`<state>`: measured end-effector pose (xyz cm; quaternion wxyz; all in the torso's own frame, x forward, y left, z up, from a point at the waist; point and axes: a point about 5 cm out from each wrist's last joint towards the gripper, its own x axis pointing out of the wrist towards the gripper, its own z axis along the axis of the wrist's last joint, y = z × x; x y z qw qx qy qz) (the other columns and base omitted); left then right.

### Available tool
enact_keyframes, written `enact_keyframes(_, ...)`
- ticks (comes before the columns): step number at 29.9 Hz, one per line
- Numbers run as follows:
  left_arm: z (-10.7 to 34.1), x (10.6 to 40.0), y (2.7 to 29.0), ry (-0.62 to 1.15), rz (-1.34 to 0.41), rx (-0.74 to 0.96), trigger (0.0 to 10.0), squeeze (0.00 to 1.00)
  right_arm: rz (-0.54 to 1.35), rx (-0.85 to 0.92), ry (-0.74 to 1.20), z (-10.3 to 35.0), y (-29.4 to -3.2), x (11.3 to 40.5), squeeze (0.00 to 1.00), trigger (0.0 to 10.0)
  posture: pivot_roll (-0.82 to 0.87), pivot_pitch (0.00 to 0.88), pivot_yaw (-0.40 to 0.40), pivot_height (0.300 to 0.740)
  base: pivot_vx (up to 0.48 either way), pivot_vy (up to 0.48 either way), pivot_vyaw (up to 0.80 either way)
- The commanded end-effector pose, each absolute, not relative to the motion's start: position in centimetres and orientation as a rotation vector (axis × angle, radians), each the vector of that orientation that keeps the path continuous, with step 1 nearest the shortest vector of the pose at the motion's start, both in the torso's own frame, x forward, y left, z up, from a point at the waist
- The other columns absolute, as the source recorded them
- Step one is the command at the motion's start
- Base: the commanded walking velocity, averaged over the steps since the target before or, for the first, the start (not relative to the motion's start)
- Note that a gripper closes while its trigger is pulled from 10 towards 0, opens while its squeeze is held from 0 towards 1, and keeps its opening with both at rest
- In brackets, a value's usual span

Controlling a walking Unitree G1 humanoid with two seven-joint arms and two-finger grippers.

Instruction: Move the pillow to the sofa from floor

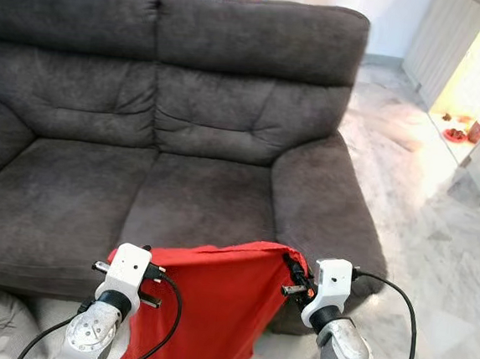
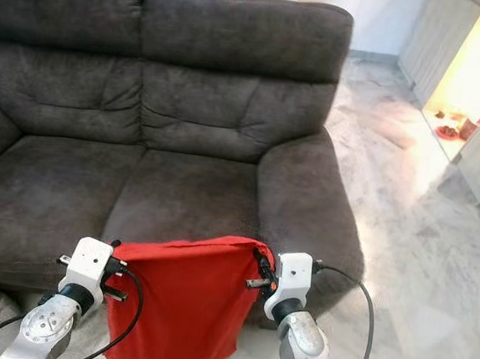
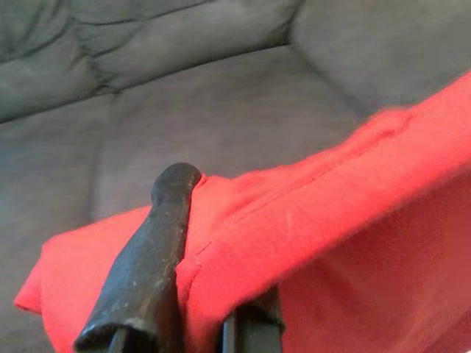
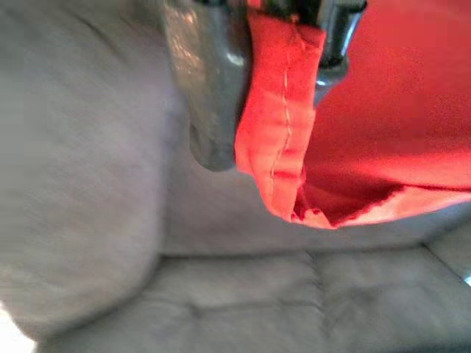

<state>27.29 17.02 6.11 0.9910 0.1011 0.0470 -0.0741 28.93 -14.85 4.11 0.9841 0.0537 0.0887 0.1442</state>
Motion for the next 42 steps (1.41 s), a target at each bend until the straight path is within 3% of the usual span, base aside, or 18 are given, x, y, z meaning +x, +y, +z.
enact_keyframes(1, 8.4, 27.9, 18.3, -0.002, -0.103, 0.203, 10.0, 0.0, 0.259, 0.126, 0.09, 5.9, -15.1, 29.9, 0.0, 10.0, 0.06, 0.045, 0.013, 0.74, 0.0, 0.0, 0.0)
enact_keyframes(21, 10.1, 28.1, 19.4, -0.043, -0.055, 0.258, 10.0, 0.0, 0.298, 0.14, 0.028, 7.1, -14.0, 30.2, 0.0, 10.0, 0.07, 0.063, 0.008, 0.74, 0.0, 0.0, 0.0)
enact_keyframes(32, 14.5, 29.3, 20.3, -0.172, -0.033, 0.349, 10.0, 0.0, 0.263, 0.135, -0.224, 13.9, -14.3, 33.0, 0.0, 10.0, 0.07, 0.073, 0.008, 0.74, 0.266, 0.0, 0.0)
enact_keyframes(42, 18.9, 30.4, 21.8, -0.273, 0.04, 0.38, 10.0, 0.0, 0.327, 0.113, -0.374, 18.3, -13.4, 33.7, 0.0, 10.0, 0.07, 0.076, 0.002, 0.74, 0.3, 0.0, 0.13)
